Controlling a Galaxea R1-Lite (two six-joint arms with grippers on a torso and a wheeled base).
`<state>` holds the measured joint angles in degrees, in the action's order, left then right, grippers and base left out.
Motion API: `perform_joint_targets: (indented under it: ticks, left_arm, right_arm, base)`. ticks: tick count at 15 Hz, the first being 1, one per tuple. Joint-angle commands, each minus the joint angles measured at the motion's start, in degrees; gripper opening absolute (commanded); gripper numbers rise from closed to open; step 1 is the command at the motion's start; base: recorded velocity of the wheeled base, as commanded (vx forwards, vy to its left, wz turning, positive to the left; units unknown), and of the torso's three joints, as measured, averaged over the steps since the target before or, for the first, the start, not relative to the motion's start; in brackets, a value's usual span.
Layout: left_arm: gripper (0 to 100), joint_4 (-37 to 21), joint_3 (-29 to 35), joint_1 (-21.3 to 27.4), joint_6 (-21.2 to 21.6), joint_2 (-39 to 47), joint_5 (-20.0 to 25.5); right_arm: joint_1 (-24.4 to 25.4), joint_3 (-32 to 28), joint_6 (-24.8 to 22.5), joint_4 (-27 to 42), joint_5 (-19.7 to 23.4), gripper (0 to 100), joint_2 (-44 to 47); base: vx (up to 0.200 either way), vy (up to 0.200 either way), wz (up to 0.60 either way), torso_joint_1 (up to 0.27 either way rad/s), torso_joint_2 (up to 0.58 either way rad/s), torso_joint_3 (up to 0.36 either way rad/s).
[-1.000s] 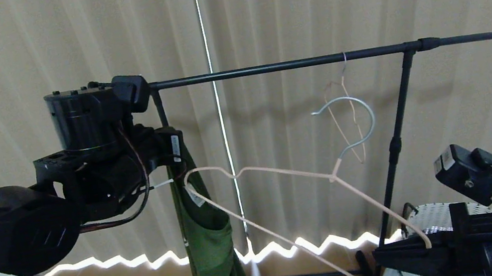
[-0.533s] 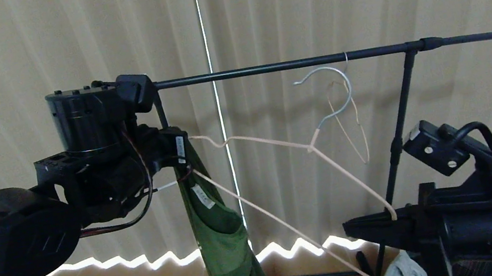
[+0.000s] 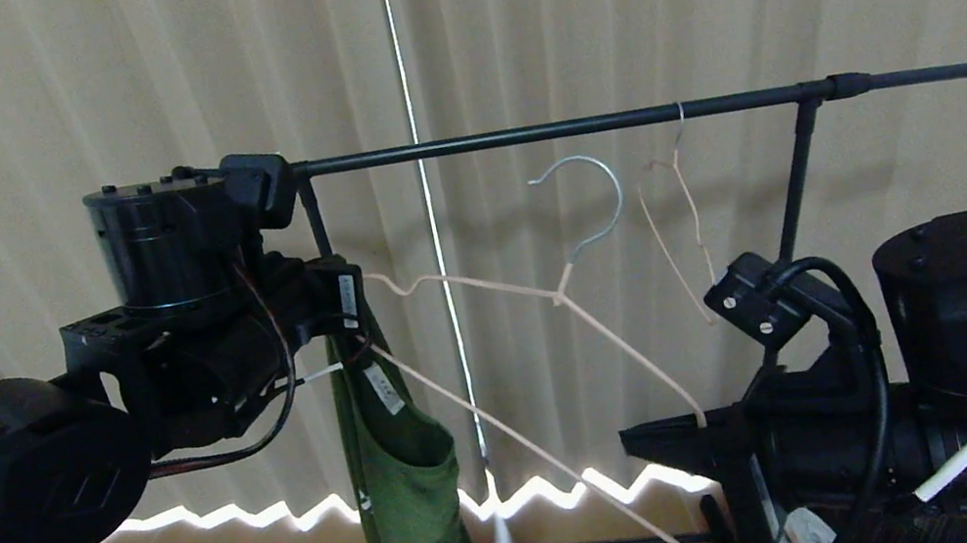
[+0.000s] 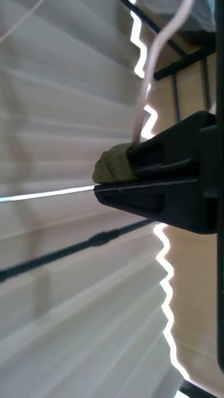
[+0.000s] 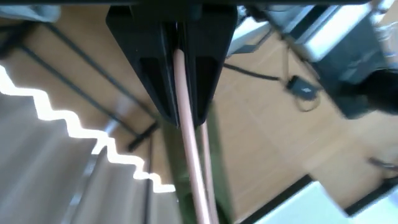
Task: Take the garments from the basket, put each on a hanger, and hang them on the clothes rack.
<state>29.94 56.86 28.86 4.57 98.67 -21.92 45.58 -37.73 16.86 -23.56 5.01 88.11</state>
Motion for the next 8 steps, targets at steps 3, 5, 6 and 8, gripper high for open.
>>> perform_joint_targets:
  ticks: [3,5,6,8]
  left_arm:
    - [0,-0.1,-0.3,0.2,-0.4,-0.1,-0.1]
    - [0,-0.1,-0.3,0.4,-0.4,-0.3,-0.4]
    - [0,-0.1,-0.3,0.4,-0.4,-0.4,-0.8]
    - [0,-0.1,-0.8,0.6,-1.0,-0.9,-1.0]
  right_arm:
    - [5.7,-7.2,7.5,4.7,-1.1,0,2.2]
    - [6.3,-11.9,11.6,9.7,-3.4,0,3.4]
    - [6.7,-13.3,13.2,10.9,-4.7,0,4.0]
    - [6.9,-13.8,13.8,10.7,-6.2,0,5.7]
  base:
    - [0.0,0.0,0.0,0.0,0.0,0.0]
    - [0.0,0.0,0.0,0.0,0.0,0.0]
    - [0.0,0.0,0.0,0.0,0.0,0.0]
    - [0.0,0.0,0.0,0.0,0.0,0.0]
